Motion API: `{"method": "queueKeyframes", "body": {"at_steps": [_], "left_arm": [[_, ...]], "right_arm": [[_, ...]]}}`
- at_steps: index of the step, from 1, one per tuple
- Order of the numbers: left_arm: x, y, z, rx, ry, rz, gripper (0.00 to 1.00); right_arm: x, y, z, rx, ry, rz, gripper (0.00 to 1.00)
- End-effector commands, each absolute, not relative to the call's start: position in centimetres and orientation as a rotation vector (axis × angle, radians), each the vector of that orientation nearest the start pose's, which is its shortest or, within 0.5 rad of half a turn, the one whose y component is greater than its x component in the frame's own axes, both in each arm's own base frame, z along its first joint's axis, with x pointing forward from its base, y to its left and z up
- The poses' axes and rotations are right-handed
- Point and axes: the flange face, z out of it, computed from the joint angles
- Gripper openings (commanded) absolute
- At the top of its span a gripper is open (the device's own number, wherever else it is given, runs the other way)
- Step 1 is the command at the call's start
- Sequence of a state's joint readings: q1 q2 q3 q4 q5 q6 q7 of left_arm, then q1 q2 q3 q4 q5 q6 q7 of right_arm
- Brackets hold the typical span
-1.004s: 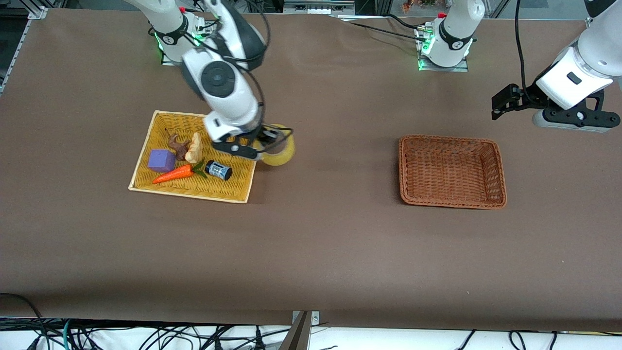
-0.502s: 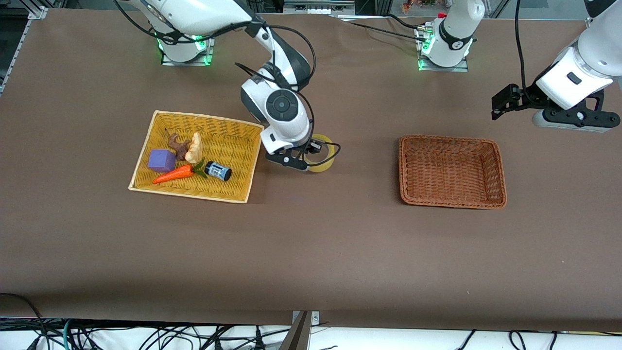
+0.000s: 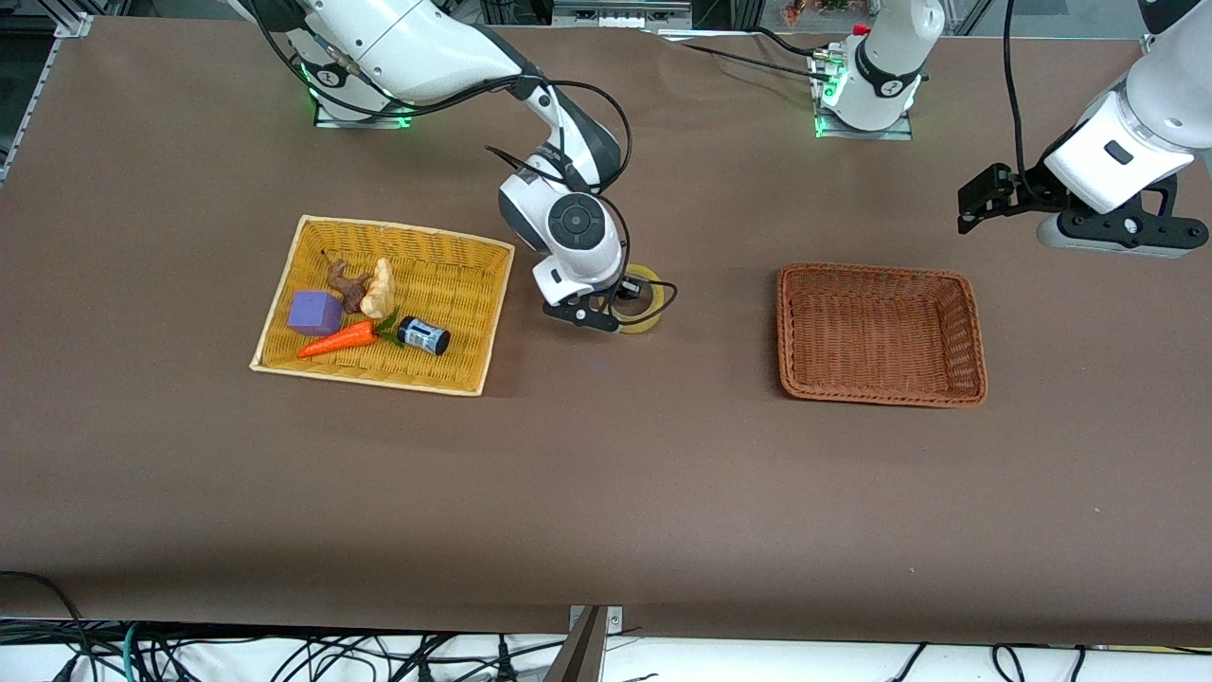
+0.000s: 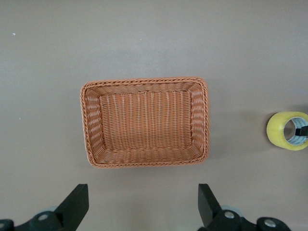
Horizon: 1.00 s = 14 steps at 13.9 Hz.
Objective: Transfer tape with both arms
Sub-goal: 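Lift the tape roll and carry it toward the brown basket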
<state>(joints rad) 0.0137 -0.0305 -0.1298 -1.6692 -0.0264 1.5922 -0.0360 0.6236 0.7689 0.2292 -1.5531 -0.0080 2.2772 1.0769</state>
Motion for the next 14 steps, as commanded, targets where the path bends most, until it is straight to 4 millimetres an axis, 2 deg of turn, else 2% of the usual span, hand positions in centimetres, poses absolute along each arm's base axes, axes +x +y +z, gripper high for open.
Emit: {"method": "queueKeyframes", "body": {"at_steps": [1, 3, 4, 6, 7, 8, 10, 11, 12, 13, 14], "left_arm": [[54.3, -6.7, 60.2, -3.13, 0.132, 0.079, 1.0], [54.3, -6.7, 60.2, -3.13, 0.13, 0.079, 1.0], [54.3, -6.7, 60.2, -3.13, 0.13, 0.079, 1.0], [54.3, -6.7, 60.2, -3.13, 0.13, 0.079, 1.0], [54.3, -6.7, 60.2, -3.13, 0.13, 0.079, 1.0], [54.3, -6.9, 60.0, -3.131, 0.125, 0.084, 1.0], [55.1, -7.4, 57.7, -3.13, 0.139, 0.173, 1.0], [55.2, -7.5, 57.5, -3.131, 0.147, 0.178, 1.0], [55.3, -7.6, 57.6, -3.127, 0.156, 0.182, 1.0], [55.4, -7.8, 57.5, -3.134, 0.159, 0.186, 1.0], [55.5, -7.9, 57.2, -3.135, 0.175, 0.196, 1.0]], "right_arm": [[48.5, 51.8, 20.8, -3.029, 0.445, 0.187, 0.75], [48.5, 51.8, 20.8, -3.031, 0.444, 0.187, 0.9], [48.5, 51.8, 20.8, -3.033, 0.441, 0.184, 0.94], [48.6, 51.8, 20.9, -3.034, 0.437, 0.178, 0.94], [48.6, 51.9, 21.1, -3.032, 0.432, 0.173, 0.99], [49.0, 51.6, 21.7, -3.044, 0.411, 0.14, 1.0], [50.2, 50.8, 24.5, -3.088, 0.339, 0.042, 1.0], [51.2, 49.9, 26.5, -3.126, 0.311, -0.013, 1.0], [52.6, 48.3, 28.7, -3.158, 0.287, -0.039, 1.0], [54.2, 46.5, 32.0, -3.167, 0.222, -0.061, 1.0], [56.0, 43.9, 34.6, -3.179, 0.171, -0.065, 1.0]]}}
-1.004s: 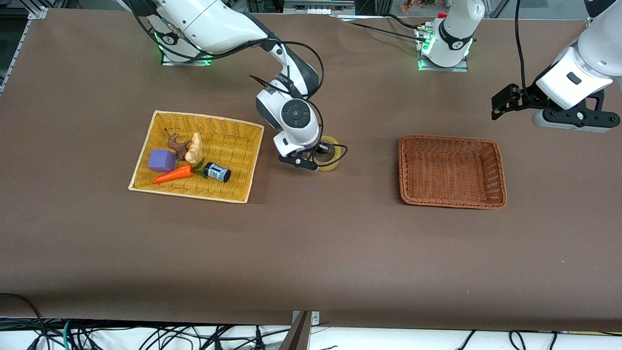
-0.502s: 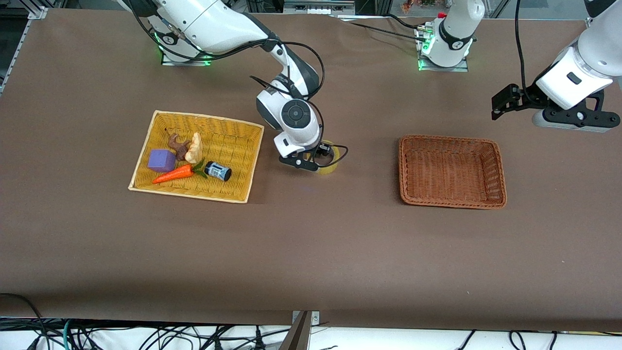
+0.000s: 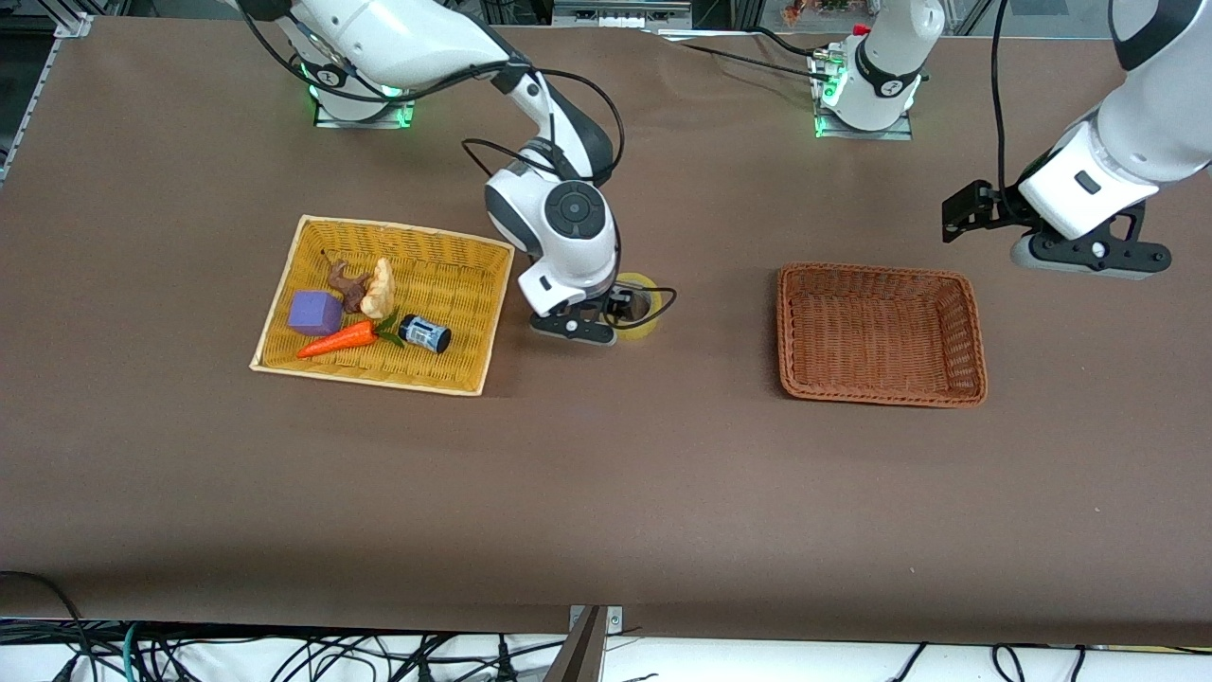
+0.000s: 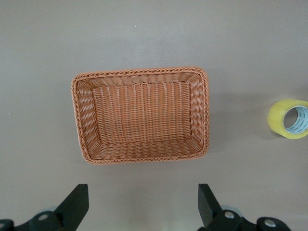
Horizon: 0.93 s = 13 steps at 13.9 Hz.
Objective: Transfer tape with both arms
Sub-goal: 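Set the tape roll on the table and open the right gripper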
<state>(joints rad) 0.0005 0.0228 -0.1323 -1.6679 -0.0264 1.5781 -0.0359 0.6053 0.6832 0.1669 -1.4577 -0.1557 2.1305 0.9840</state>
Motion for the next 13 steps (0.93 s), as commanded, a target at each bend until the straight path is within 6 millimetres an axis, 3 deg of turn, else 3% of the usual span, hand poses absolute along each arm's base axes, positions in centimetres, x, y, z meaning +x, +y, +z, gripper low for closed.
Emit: {"method": "queueKeyframes", "body": {"at_steps": [1, 3, 5, 7, 8, 10, 13], "left_arm": [[55.8, -8.0, 56.8, -3.138, 0.183, 0.204, 1.0], [55.6, -10.7, 56.2, -3.136, 0.23, 0.22, 1.0], [56.0, -13.1, 54.3, -3.196, 0.23, 0.282, 1.0], [56.5, -16.4, 52.3, -3.247, 0.227, 0.331, 1.0], [57.4, -18.2, 52.0, -3.259, 0.233, 0.274, 1.0], [57.2, -23.5, 49.2, -3.248, 0.198, 0.316, 1.0], [56.9, -30.8, 45.7, -3.225, 0.093, 0.382, 1.0]], "right_arm": [[57.5, 40.9, 37.3, -3.191, 0.142, -0.067, 1.0], [60.9, 33.1, 41.7, -3.169, 0.07, -0.019, 1.0], [62.7, 26.0, 45.8, -3.137, -0.015, 0.017, 1.0], [63.6, 19.3, 47.7, -3.169, 0.069, 0.066, 1.0], [63.5, 17.2, 48.8, -3.185, 0.09, 0.083, 1.0], [63.7, 13.2, 50.8, -3.199, 0.132, 0.056, 1.0], [63.7, 4.9, 53.8, -3.16, 0.134, 0.008, 1.0]]}}
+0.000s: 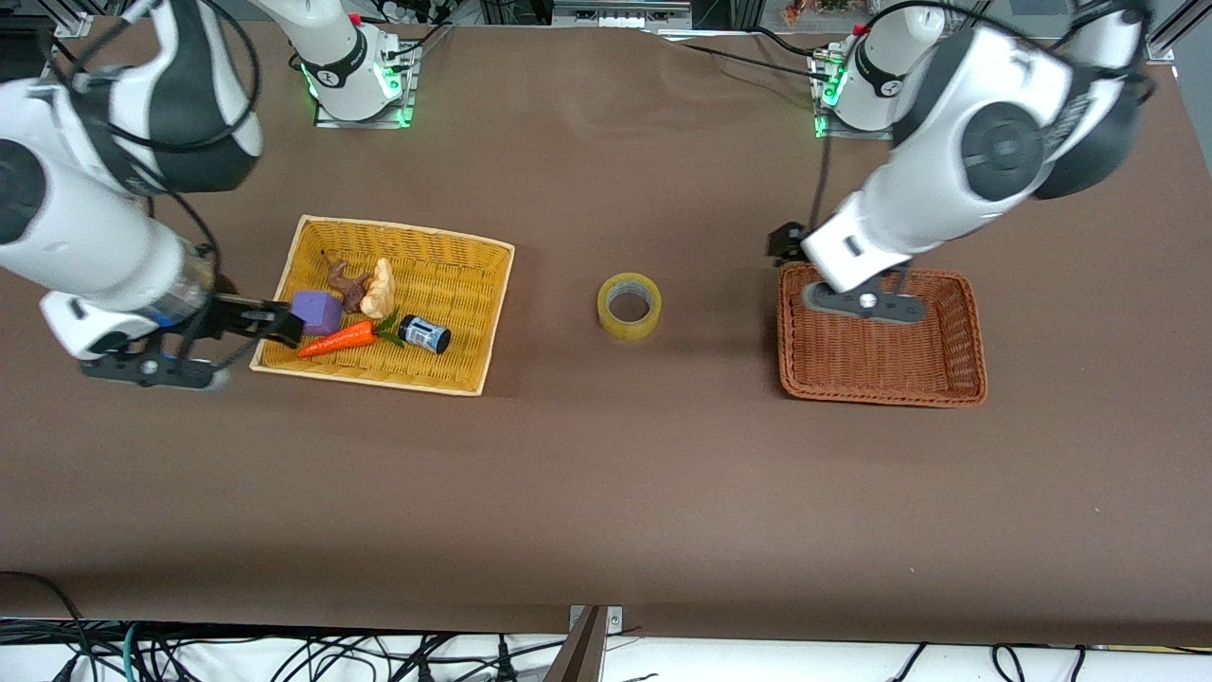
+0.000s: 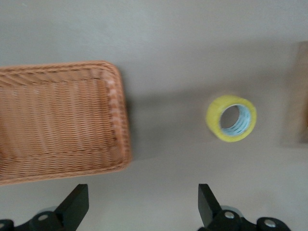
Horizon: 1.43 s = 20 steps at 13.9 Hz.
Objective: Transfer tape with both arms
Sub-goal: 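Reach the left gripper to the tape while the right gripper retracts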
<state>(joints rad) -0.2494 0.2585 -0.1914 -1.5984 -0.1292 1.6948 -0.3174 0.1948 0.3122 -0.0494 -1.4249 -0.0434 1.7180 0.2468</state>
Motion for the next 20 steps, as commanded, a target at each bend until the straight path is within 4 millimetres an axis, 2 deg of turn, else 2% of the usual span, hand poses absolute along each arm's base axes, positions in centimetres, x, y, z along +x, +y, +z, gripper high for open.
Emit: {"method": "queueKeyframes", "body": {"at_steps": [1, 2, 3, 4, 6, 8, 9, 10, 11, 13, 16, 20], "left_arm": [[56.4, -33.3, 44.4, -3.221, 0.096, 0.376, 1.0], [56.0, -35.4, 43.1, -3.222, 0.103, 0.354, 1.0], [56.0, -36.5, 42.0, -3.229, 0.121, 0.331, 1.0], [56.1, -36.8, 40.5, -3.229, 0.132, 0.333, 1.0], [55.4, -39.1, 36.9, -3.212, 0.185, 0.376, 1.0], [54.3, -41.6, 32.8, -3.2, 0.233, 0.402, 1.0], [53.8, -42.4, 31.5, -3.199, 0.249, 0.399, 1.0], [53.3, -43.0, 29.9, -3.198, 0.26, 0.398, 1.0], [53.1, -43.2, 28.5, -3.2, 0.266, 0.381, 1.0], [52.9, -43.5, 25.9, -3.156, 0.321, 0.338, 1.0], [52.7, -43.4, 23.8, -3.13, 0.346, 0.324, 1.0], [50.7, -43.6, 19.6, -3.16, 0.363, 0.262, 1.0]], "right_arm": [[63.3, 2.5, 54.7, -3.16, 0.16, -0.011, 1.0], [62.4, 1.1, 56.0, -3.168, 0.183, -0.039, 1.0], [61.9, -0.1, 57.0, -3.181, 0.208, -0.059, 1.0], [61.4, -1.6, 58.2, -3.183, 0.24, -0.088, 1.0], [60.2, -3.1, 60.9, -3.154, 0.286, -0.158, 1.0], [58.3, -3.0, 63.9, -3.074, 0.298, -0.192, 1.0], [58.0, -3.1, 64.2, -3.064, 0.297, -0.194, 1.0], [57.8, -4.2, 64.3, -3.068, 0.316, -0.184, 1.0], [57.4, -5.5, 64.1, -3.078, 0.316, -0.139, 1.0], [56.5, -6.3, 63.4, -3.097, 0.244, -0.032, 1.0], [56.2, -6.4, 63.0, -3.139, 0.207, 0.031, 1.0], [56.1, -6.4, 62.9, -3.158, 0.168, 0.043, 1.0]]}}
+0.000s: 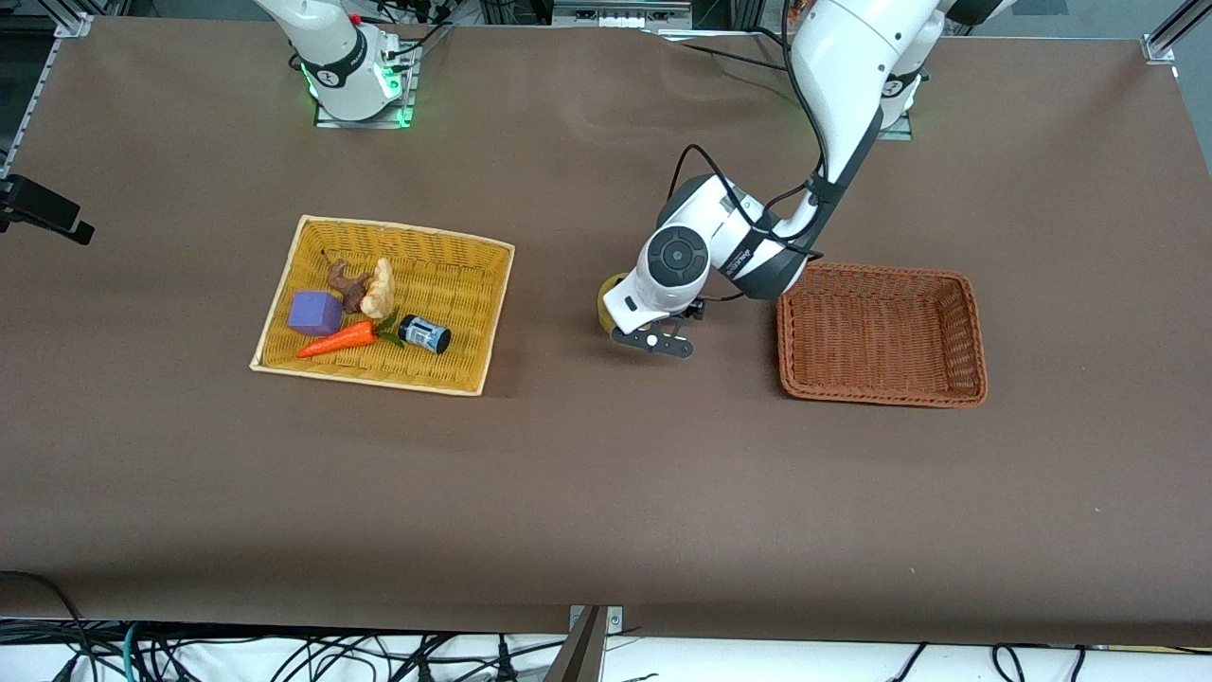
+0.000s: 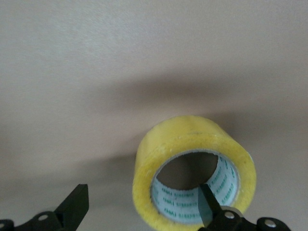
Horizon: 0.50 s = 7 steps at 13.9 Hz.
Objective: Transfer tape with both arms
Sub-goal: 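Reach the left gripper to the tape while the right gripper retracts, then close the left gripper on the tape roll and lift it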
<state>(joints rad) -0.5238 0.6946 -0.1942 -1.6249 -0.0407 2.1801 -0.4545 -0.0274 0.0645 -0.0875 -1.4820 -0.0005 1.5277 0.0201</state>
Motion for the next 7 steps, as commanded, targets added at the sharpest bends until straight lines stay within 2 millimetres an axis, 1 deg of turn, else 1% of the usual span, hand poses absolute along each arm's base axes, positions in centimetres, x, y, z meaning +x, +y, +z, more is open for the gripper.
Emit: {"method": "queueKeyframes", "body": {"at_steps": [1, 2, 3, 4, 5, 6, 7], "left_arm": [[50.5, -43.6, 19.2, -3.164, 0.364, 0.255, 1.0], [50.2, -43.8, 18.8, -3.162, 0.37, 0.258, 0.98], [50.1, -43.9, 18.6, -3.16, 0.379, 0.259, 0.69], [50.1, -44.1, 18.8, -3.161, 0.38, 0.258, 0.3], [50.2, -44.1, 18.9, -3.164, 0.377, 0.254, 0.02], [50.2, -44.2, 19.0, -3.164, 0.377, 0.254, 0.0], [50.3, -44.2, 19.0, -3.165, 0.377, 0.252, 0.0]], "right_arm": [[56.1, -6.3, 62.8, -3.158, 0.156, 0.045, 1.0], [56.2, -6.1, 62.6, -3.157, 0.151, 0.05, 1.0], [56.3, -5.7, 62.5, -3.155, 0.149, 0.052, 1.0], [56.5, -4.5, 62.5, -3.156, 0.129, 0.052, 1.0], [56.6, -3.7, 62.5, -3.154, 0.11, 0.054, 1.0], [56.6, -3.7, 62.5, -3.151, 0.112, 0.051, 1.0], [56.8, -3.8, 62.2, -3.148, 0.112, 0.058, 1.0]]}}
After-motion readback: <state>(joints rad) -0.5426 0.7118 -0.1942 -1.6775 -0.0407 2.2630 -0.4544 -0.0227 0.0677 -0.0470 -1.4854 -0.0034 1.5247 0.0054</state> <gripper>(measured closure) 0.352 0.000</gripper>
